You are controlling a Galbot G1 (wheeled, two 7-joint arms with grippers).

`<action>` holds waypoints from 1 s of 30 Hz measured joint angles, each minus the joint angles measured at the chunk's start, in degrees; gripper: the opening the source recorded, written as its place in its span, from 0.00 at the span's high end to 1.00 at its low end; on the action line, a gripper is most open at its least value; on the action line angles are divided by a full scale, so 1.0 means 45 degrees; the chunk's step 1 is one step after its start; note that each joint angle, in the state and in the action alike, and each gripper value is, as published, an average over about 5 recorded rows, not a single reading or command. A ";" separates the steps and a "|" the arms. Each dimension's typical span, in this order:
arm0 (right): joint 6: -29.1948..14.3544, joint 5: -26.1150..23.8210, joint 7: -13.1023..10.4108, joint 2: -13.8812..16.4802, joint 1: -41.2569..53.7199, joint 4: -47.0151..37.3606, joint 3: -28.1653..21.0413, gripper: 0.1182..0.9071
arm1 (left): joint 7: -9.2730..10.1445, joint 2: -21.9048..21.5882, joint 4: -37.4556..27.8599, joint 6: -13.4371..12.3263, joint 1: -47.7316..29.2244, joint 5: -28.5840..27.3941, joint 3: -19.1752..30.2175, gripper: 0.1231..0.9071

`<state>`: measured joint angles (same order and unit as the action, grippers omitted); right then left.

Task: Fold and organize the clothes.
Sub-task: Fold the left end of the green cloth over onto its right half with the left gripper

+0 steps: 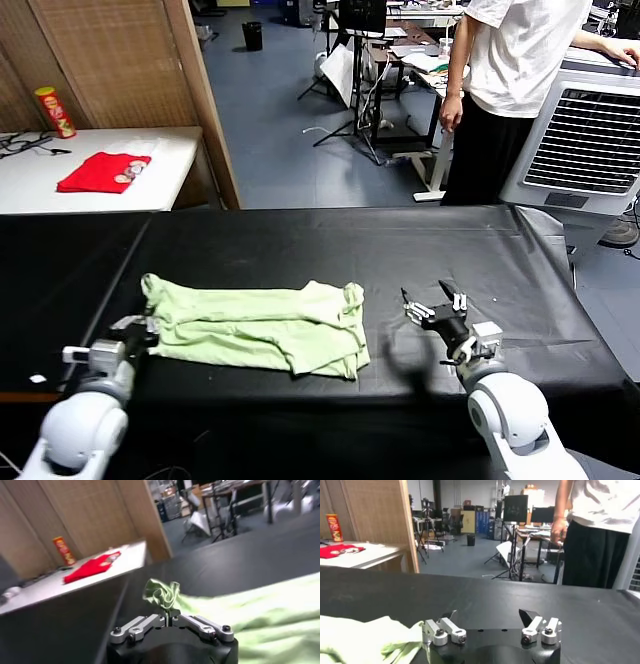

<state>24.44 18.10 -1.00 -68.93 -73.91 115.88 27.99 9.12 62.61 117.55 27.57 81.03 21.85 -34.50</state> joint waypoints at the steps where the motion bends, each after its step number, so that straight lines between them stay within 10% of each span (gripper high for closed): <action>1: -0.0008 -0.0036 0.0001 -0.0025 -0.0045 0.0003 0.0040 0.14 | 0.0141 0.0228 0.0234 0.0170 -0.0059 0.0378 0.0272 0.96; 8: -0.0051 -0.0348 0.0016 -0.0295 -0.0273 0.0003 0.0145 0.14 | 0.0649 0.1936 0.0963 0.0745 -0.0676 0.2381 0.2422 0.96; 30: -0.0042 -0.0667 0.0128 -0.0493 -0.0082 -0.0279 -0.0140 0.14 | 0.0679 0.4972 -0.0130 0.0705 -0.1952 0.2586 0.5587 0.96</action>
<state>24.25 15.10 -0.42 -71.15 -74.28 114.62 27.36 12.17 84.98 116.96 30.74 72.24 33.49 -9.36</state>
